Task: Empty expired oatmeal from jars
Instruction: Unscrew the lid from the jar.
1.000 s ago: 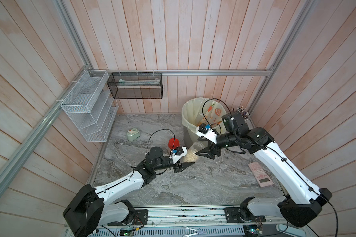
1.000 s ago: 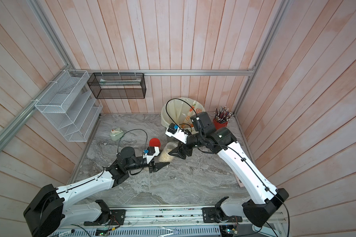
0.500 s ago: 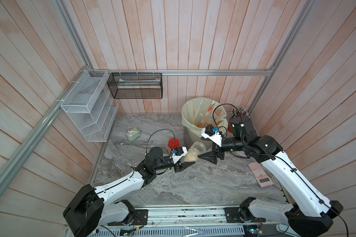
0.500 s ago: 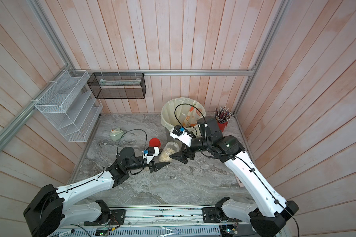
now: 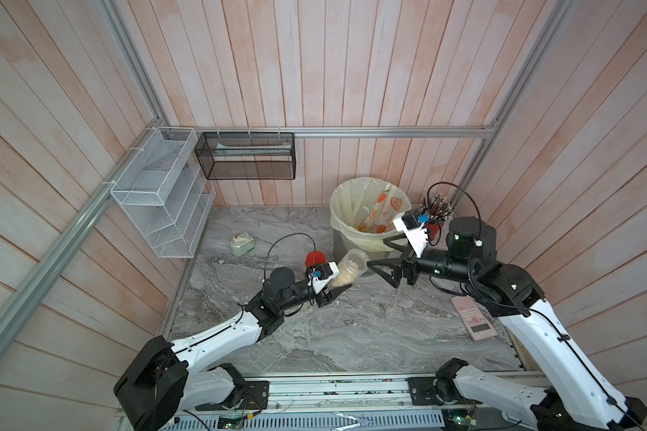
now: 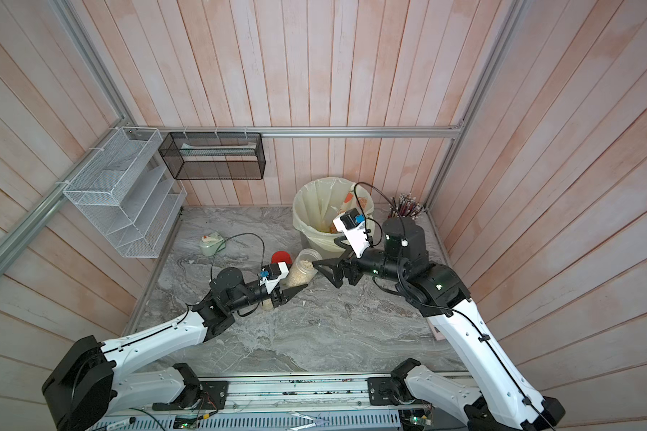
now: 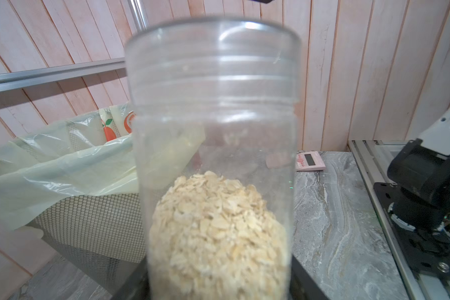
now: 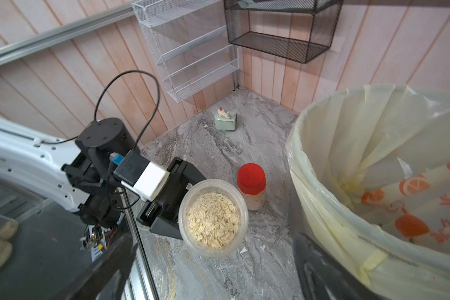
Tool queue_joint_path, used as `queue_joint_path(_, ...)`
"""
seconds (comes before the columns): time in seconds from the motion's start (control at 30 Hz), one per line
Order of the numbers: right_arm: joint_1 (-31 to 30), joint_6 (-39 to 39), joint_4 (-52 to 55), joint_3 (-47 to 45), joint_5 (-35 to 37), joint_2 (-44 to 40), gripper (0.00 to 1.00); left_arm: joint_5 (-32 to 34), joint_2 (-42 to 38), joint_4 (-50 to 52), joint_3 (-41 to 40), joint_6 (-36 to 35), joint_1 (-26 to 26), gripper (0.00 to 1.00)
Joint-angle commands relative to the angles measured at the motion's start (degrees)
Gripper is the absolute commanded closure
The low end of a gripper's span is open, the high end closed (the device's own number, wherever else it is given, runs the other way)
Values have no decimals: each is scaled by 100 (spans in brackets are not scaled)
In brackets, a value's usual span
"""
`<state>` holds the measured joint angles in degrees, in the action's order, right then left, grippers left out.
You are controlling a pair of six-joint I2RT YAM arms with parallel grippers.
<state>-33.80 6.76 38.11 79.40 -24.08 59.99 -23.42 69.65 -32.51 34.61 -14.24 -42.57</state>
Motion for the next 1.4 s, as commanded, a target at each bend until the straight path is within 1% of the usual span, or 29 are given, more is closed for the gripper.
queue_joint_path(0.0, 14, 1564, 325, 231, 720, 185, 6, 376, -91, -46, 99, -318, -84, 98)
queue_joint_path(0.03, -13, 1757, 439, 299, 816, 258, 6, 438, -58, -38, 118, -363, -111, 98)
queue_joint_path(0.17, -283, 2111, 615, 498, 1089, 480, 7, 562, 22, 47, 173, -501, -206, 98)
queue_joint_path(0.33, -810, 2150, 960, 945, 1432, 947, 4, 637, 89, 59, 173, -532, -243, 98)
queue_joint_path(0.43, -1003, 2202, 1100, 1114, 1583, 1156, 4, 657, 96, 73, 186, -563, -248, 98)
queue_joint_path(0.53, -1166, 2176, 1311, 1188, 1908, 1299, 3, 656, 92, 86, 170, -562, -250, 98)
queue_joint_path(0.6, -1214, 2154, 1383, 1167, 2055, 1337, 2, 655, 92, 94, 173, -562, -252, 98)
queue_joint_path(0.73, -1249, 2189, 1243, 1021, 2029, 1297, 2, 671, 86, 113, 167, -563, -252, 99)
queue_joint_path(0.97, -1302, 2189, 1311, 952, 2012, 1328, 7, 673, 108, 92, 152, -556, -251, 98)
queue_joint_path(1.27, -1313, 2145, 1317, 762, 2154, 1331, 8, 681, 85, 100, 153, -554, -250, 98)
queue_joint_path(1.37, -1312, 2146, 1261, 745, 2144, 1323, 11, 681, 98, 96, 149, -549, -252, 98)
